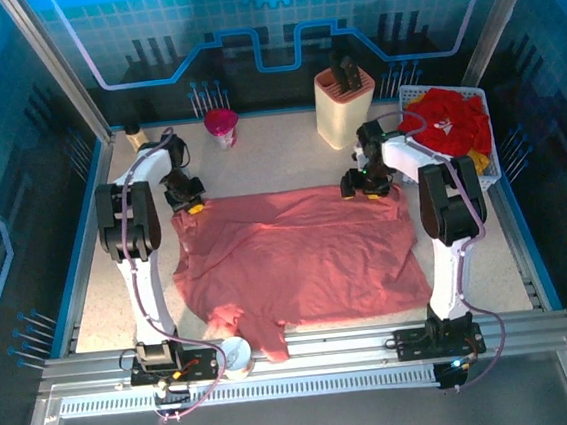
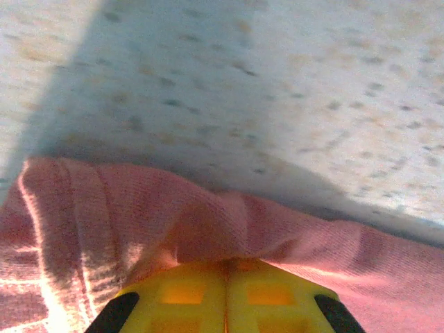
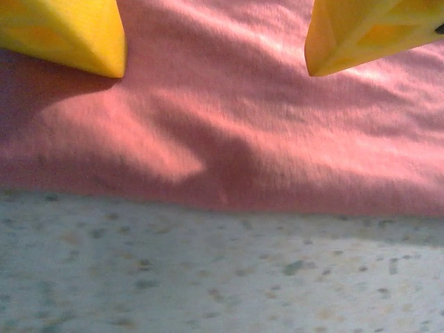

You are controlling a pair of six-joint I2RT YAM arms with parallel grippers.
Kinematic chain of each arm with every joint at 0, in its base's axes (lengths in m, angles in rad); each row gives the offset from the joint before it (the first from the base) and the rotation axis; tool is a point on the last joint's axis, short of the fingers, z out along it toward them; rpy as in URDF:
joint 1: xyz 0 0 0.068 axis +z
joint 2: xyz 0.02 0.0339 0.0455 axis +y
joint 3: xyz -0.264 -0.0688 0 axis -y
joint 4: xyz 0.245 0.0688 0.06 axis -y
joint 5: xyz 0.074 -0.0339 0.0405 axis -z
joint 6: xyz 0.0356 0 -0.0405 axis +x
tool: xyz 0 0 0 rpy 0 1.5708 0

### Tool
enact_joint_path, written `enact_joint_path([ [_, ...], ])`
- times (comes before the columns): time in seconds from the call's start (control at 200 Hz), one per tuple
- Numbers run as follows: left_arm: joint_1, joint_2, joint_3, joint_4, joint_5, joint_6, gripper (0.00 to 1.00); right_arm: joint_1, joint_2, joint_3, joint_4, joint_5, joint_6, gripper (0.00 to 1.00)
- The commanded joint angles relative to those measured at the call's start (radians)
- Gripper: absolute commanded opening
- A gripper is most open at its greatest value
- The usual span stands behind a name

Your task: Fold and stack the t-shirts

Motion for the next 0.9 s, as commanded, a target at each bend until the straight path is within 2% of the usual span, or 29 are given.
enact_joint_path([
  [0.0,0.038,0.045,0.046,-0.099,-0.094,0.040,0.08,0.037,0.032,0.034,-0.037,-0.024,0.028,0.69],
  [0.17,0.066,0.088,0.166,-0.141,-0.169,0.066,0.08,0.079,0.049,0.041,-0.004,-0.103,0.082,0.71],
  [0.44,0.068,0.095,0.294,-0.106,-0.159,0.098,0.10,0.054,0.049,0.062,-0.017,-0.002,0.111,0.74],
  [0.545,0.058,0.070,0.323,-0.142,-0.127,0.089,0.10,0.036,0.012,0.051,-0.008,-0.005,0.106,0.75],
  [0.64,0.008,-0.024,0.233,-0.102,-0.059,0.091,0.14,0.035,-0.059,0.013,0.031,-0.017,0.090,0.80],
  [0.755,-0.047,-0.136,0.048,-0.012,0.052,0.044,0.29,0.036,-0.130,-0.033,0.059,-0.054,0.081,0.84],
  [0.896,-0.090,-0.248,-0.200,0.128,0.114,-0.031,0.43,0.030,-0.242,-0.138,0.103,-0.080,0.075,0.88],
])
